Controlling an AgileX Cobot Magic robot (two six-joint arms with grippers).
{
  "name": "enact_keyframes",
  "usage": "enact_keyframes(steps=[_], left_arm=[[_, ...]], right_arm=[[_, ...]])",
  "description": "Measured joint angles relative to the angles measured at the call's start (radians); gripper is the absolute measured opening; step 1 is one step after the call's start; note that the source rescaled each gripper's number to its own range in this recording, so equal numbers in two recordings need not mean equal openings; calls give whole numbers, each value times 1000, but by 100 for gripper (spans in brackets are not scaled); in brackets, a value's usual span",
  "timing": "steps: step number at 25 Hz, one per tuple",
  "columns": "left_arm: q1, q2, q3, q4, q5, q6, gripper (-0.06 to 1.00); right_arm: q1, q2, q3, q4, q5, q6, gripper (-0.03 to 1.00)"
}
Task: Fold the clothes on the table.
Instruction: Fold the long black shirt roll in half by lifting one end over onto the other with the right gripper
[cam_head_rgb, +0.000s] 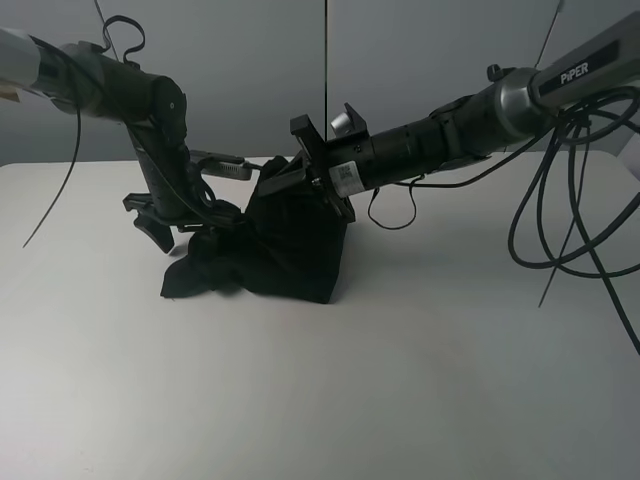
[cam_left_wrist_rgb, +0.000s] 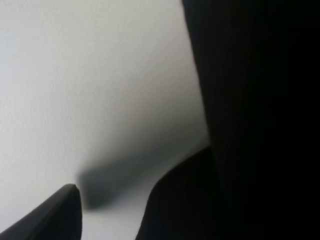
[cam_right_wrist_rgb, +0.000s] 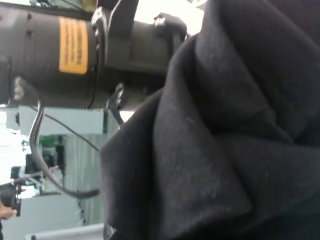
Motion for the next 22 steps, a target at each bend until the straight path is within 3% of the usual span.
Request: enact_keyframes(steps=[5, 14, 22], left_arm=[[1, 2, 0, -11, 0, 15, 100], [5, -20, 7, -71, 4, 71, 100], [22, -76, -103, -121, 109, 97, 100]], right_arm=[[0, 29, 0, 57, 0, -40, 12], [0, 39, 0, 60, 10, -58, 12], [0, 41, 0, 77, 26, -60, 12]])
